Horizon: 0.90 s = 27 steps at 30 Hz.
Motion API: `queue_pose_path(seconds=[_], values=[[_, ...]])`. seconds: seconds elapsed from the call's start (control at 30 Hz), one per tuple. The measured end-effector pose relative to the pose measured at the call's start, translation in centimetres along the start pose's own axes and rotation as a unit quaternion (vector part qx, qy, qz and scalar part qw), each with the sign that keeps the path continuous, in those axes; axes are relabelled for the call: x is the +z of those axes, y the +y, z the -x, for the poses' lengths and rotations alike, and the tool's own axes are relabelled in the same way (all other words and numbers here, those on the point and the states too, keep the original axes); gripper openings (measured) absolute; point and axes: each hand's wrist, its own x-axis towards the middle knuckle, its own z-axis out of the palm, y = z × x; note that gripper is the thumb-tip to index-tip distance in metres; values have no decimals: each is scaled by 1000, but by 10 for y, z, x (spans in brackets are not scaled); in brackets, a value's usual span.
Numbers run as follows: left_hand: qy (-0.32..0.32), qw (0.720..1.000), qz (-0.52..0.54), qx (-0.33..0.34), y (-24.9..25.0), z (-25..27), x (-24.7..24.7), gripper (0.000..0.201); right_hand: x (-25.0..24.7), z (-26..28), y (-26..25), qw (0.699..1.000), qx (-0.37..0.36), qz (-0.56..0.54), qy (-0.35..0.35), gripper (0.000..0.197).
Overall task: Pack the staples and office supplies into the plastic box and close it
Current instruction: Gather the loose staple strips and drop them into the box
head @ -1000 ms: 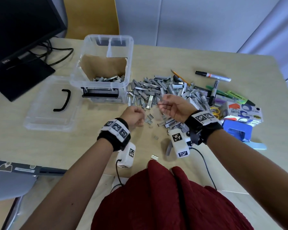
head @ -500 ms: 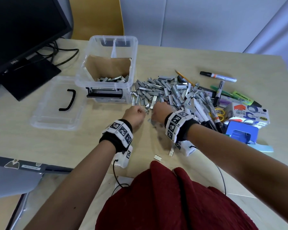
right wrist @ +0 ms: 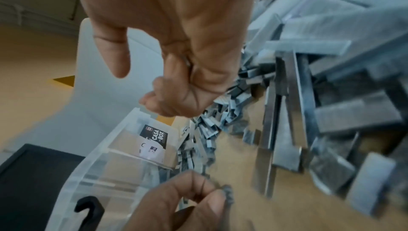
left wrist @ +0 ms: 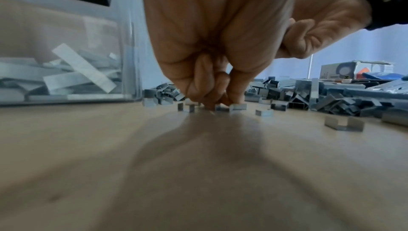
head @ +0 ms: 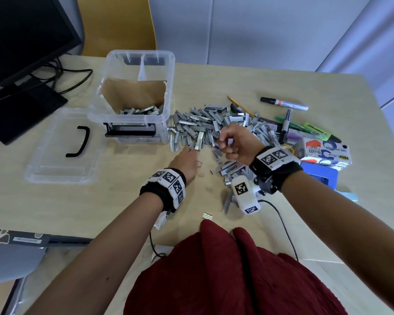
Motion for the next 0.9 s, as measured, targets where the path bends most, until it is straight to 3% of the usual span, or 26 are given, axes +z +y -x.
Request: queue_pose_path(seconds=[0.07,0.1,0.17,0.27,0.37,0.5,0.53,0.57,0.63,0.7,0.77,0.83,0.9], values=[[25,999,31,11,-3,0,2,10,-2,-3,0,983,-5,174,65,28],[35,998,41,16,-4,1,2,8,-2,-4,2,950,-27,296,94,28],[35,998,52,32,-7,4,2,10,-2,-5,6,849,-89,512,93,24],[1,998,20,62,-10,7,1,22,-3,-7,13,729,-88,679,9,10],[21,997,-6,76,-9,9,3,6,-2,-8,15,685,-78,724,9,13],[24,998,7,65,-4,8,6,5,5,-9,14,652,-49,756,8,11],[27,998,29,50,-3,6,5,4,4,-9,14,676,-42,736,9,7],[31,997,67,27,-2,5,3,7,3,-10,15,729,-29,684,15,9],[23,980,197,-35,-1,3,-3,14,-4,-9,15,878,-2,478,31,16],[-17,912,401,-85,-1,2,-14,16,-10,-4,11,975,14,221,22,27],[-57,787,605,-107,-3,4,-25,18,-9,2,7,1000,8,3,-29,24],[-81,665,735,-100,-3,6,-35,22,-4,8,3,996,-6,-77,-46,10],[-91,614,779,-92,-2,6,-39,28,1,11,1,997,-6,-74,-36,6]])
